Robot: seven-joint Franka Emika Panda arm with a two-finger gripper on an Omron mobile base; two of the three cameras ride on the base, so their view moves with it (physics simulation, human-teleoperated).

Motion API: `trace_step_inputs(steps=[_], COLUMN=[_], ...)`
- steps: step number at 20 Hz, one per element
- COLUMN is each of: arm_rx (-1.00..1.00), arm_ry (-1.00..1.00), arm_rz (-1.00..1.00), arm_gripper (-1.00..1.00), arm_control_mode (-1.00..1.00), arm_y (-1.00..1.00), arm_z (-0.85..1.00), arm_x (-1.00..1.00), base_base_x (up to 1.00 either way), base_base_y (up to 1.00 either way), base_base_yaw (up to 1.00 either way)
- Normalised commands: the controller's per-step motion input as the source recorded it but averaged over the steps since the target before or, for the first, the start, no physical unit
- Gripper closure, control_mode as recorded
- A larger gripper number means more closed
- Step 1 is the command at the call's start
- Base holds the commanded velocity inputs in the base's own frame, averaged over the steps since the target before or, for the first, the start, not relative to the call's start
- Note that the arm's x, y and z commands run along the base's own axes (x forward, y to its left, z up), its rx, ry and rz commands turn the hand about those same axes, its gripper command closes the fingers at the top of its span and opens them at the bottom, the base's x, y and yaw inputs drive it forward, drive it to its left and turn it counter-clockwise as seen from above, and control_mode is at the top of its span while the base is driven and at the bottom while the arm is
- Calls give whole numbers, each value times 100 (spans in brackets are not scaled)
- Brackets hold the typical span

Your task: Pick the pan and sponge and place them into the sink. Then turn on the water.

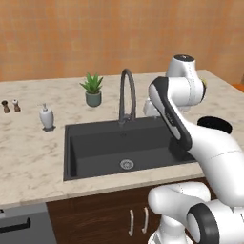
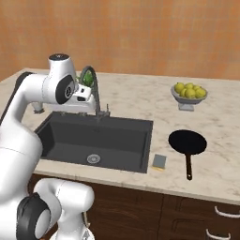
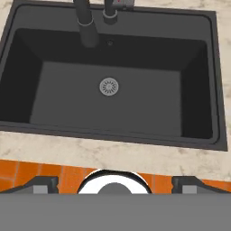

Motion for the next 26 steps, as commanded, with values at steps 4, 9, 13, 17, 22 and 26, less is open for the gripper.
trace_step_inputs(steps=[4,9,13,17,22,26], arm_rx=[0,0,0,0,0,0], arm_ry=[0,0,0,0,0,0], arm_rz=[0,0,0,0,0,0], arm_gripper=[-100,-100,-100,-100,-100,-100], arm_control_mode=[100,100,100,100,100,100], arm_y=[0,0,0,0,0,0], arm_z=[0,0,0,0,0,0], arm_x=[0,0,0,0,0,0], base_base_x=[4,19,17,38,62,44], base_base_y=[-64,-61,-45,-30,-1,-16], base_base_yaw=[0,0,0,0,0,0])
